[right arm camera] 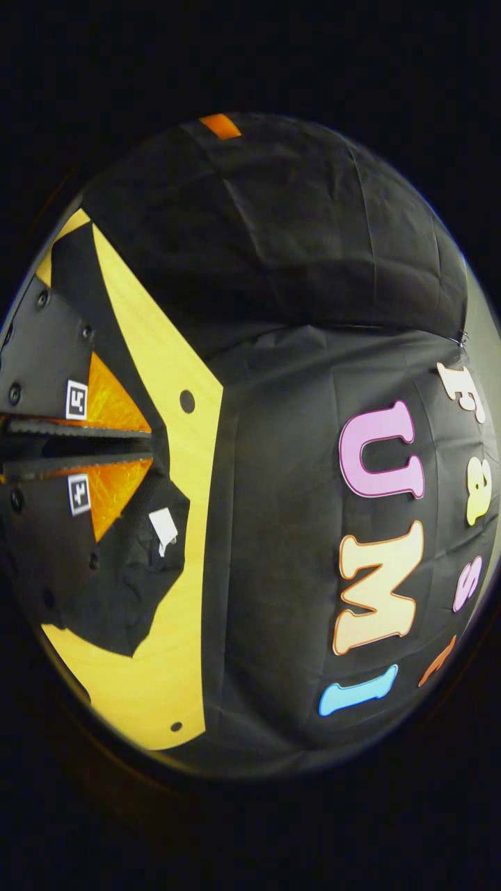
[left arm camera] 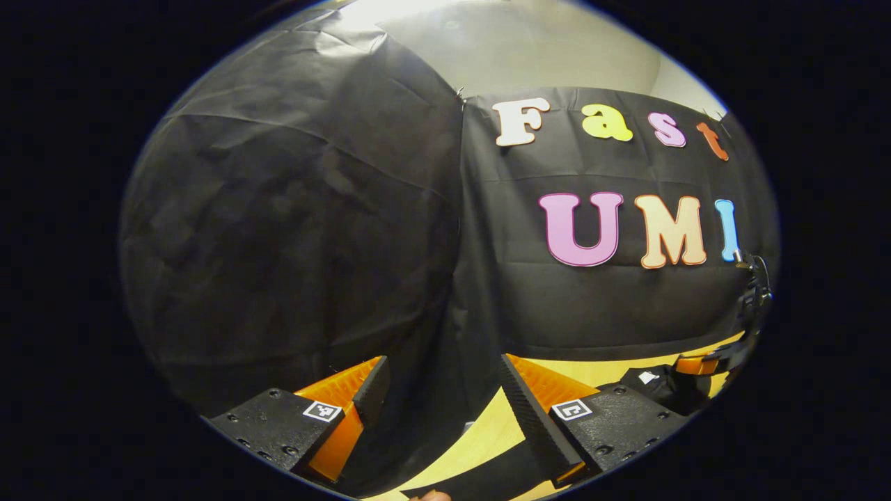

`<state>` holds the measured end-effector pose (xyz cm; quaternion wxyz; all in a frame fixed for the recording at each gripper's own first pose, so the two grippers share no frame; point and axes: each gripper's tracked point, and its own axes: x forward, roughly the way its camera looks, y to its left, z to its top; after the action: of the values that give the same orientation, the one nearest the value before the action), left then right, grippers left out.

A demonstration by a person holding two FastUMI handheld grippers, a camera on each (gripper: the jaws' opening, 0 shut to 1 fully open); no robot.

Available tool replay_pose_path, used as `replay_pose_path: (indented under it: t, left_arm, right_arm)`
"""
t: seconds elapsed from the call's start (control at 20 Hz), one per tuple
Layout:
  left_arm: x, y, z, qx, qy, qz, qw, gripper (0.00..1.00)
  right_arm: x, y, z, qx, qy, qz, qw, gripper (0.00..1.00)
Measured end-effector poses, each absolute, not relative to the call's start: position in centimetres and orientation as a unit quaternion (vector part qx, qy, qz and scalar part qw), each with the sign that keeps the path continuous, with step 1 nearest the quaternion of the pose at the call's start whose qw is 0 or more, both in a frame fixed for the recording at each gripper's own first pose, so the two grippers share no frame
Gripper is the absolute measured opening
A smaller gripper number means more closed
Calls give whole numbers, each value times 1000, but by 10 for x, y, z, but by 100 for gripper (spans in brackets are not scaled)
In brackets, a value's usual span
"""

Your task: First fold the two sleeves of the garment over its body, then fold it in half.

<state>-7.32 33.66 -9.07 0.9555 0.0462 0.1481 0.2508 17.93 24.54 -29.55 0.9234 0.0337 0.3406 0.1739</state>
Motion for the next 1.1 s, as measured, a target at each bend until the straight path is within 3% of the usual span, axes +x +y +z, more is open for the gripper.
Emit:
replay_pose_path:
  t: [0.15, 0.2, 0.35, 0.8, 1.1]
  left_arm:
    - [-85, 344, -116, 25, 175, 256, 950, 95]
    - [-95, 343, -128, 15, 188, 258, 948, 95]
    - [-112, 339, -164, -18, 240, 260, 935, 92]
    - [-161, 315, -290, -94, 379, 263, 882, 96]
    - [-182, 302, -347, -125, 434, 264, 853, 96]
  right_arm:
    - [187, 240, -278, 29, 313, 167, 934, 93]
    - [187, 237, -277, 25, 309, 164, 937, 100]
    - [182, 219, -275, 17, 314, 153, 937, 99]
    - [160, 177, -283, 12, 340, 122, 932, 99]
    - [149, 161, -281, 10, 346, 105, 932, 99]
